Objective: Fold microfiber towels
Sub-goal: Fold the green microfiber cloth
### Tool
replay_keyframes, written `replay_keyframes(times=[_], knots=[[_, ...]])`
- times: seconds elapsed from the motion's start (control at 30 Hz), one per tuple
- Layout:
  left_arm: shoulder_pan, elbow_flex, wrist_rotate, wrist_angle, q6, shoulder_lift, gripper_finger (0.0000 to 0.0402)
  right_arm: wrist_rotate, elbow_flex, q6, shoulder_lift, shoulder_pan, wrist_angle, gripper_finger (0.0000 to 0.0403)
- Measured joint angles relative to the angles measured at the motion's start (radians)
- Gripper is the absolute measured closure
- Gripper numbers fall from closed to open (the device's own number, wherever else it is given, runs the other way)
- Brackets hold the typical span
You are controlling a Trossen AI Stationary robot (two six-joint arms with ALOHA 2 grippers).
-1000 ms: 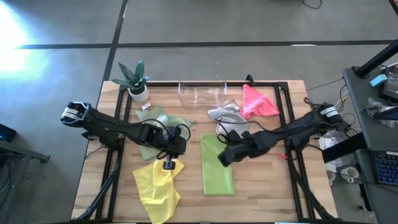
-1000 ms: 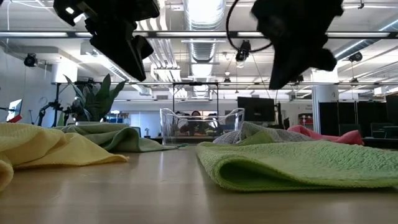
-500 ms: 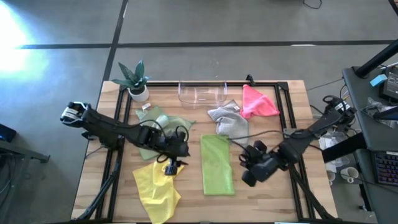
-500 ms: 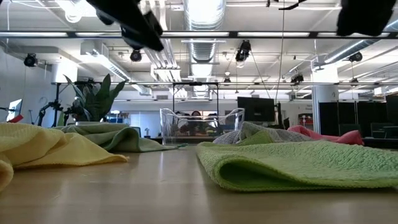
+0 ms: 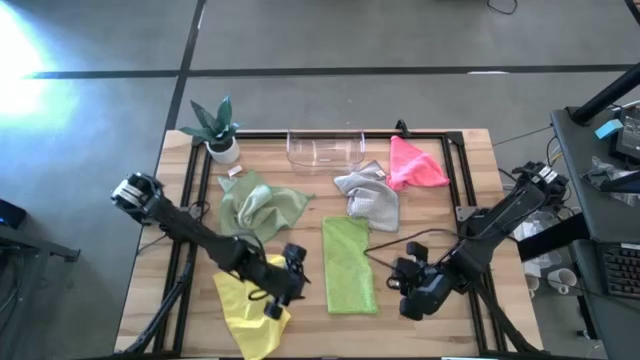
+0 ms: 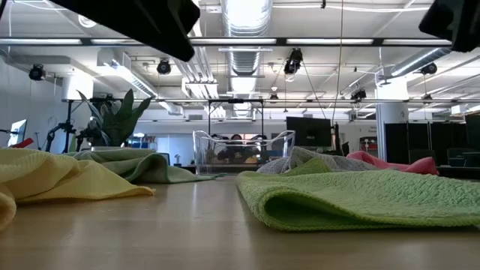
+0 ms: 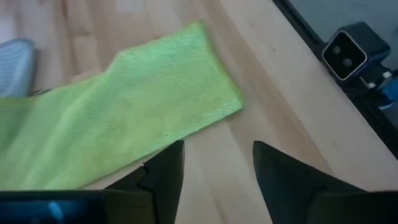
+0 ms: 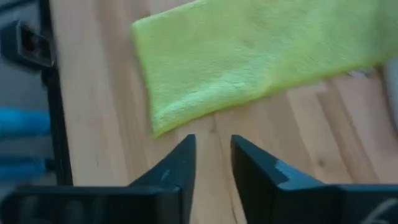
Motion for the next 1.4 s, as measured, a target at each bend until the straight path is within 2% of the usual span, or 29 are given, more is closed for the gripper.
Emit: replay_keyframes(times=[0.2,0.37,0.63,0.97,1.23,1.4], knots=[[-0.023,0.113,-0.008,0.016,0.000,0.170,0.0226,-0.008,0.000,-0.262,0.097,0.018,0.150,0.0248],[-0.034,0.193,-0.013,0.018,0.024,0.273,0.0226,-0.007,0.009,-0.364,0.179,0.022,0.194,0.0226],[-0.035,0.256,-0.025,0.019,0.064,0.368,0.0226,-0.010,0.032,-0.376,0.267,0.022,0.207,0.0223],[-0.036,0.253,-0.047,0.052,0.217,0.420,0.0226,-0.011,0.071,-0.386,0.371,0.022,0.244,0.0223],[-0.031,0.245,-0.091,0.063,0.260,0.456,0.0226,-0.011,0.071,-0.386,0.378,0.021,0.265,0.0223],[-0.031,0.246,-0.142,0.133,0.295,0.481,0.0226,-0.011,0.069,-0.384,0.378,0.021,0.286,0.0223]])
